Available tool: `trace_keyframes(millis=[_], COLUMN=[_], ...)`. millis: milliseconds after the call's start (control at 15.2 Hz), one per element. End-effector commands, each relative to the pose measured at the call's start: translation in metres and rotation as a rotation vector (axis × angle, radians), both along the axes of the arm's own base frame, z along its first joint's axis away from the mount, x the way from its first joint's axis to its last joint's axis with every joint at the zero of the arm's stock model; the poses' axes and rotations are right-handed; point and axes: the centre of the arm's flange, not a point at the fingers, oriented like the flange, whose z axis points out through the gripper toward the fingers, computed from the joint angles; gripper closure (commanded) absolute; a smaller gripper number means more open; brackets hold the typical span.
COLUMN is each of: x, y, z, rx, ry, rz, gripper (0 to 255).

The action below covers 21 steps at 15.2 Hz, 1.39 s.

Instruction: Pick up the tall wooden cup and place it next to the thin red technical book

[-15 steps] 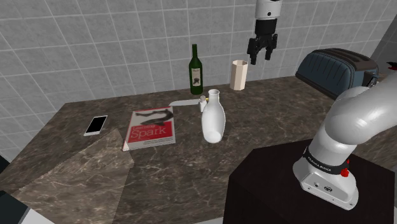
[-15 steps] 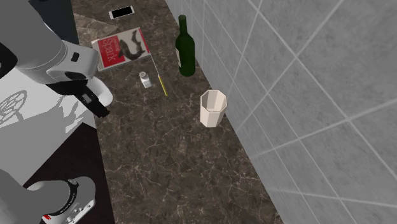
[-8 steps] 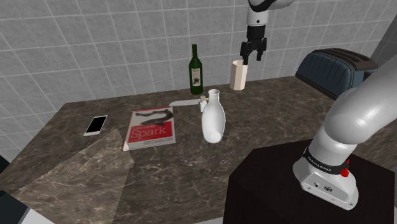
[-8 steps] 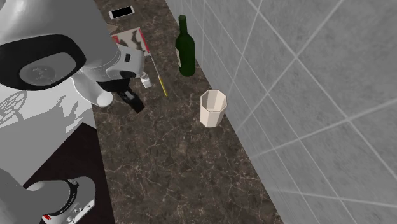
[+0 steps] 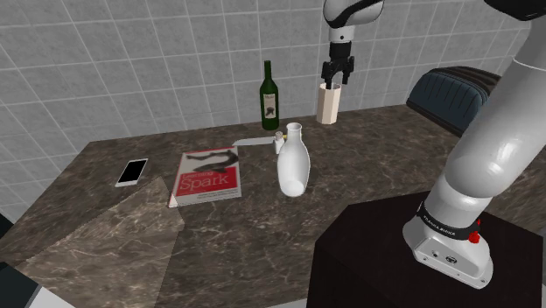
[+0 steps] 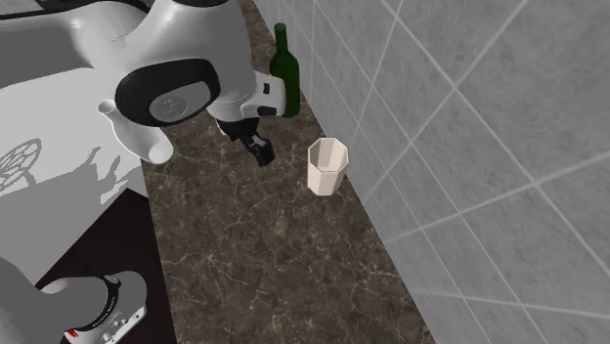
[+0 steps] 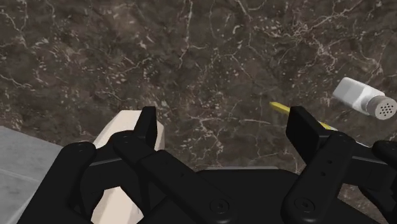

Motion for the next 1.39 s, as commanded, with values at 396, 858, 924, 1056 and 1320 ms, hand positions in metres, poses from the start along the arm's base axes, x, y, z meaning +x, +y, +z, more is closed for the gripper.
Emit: trace_keyframes(millis=[396,858,924,1056,1320], x=[0.079,0.121,0.120,0.120,0.119], y=[-0.063,-0.098,-0.098,-0.098,-0.098], z=[-0.038,-0.068,-0.074,-0.084,-0.098], rx=[-0.004,-0.006,-0.006,-0.006,-0.006], ry=[-0.003,-0.004,-0.004,-0.004,-0.004], rz=[0.004,0.005,0.005,0.005,0.005], gripper=[0,0,0,0,0])
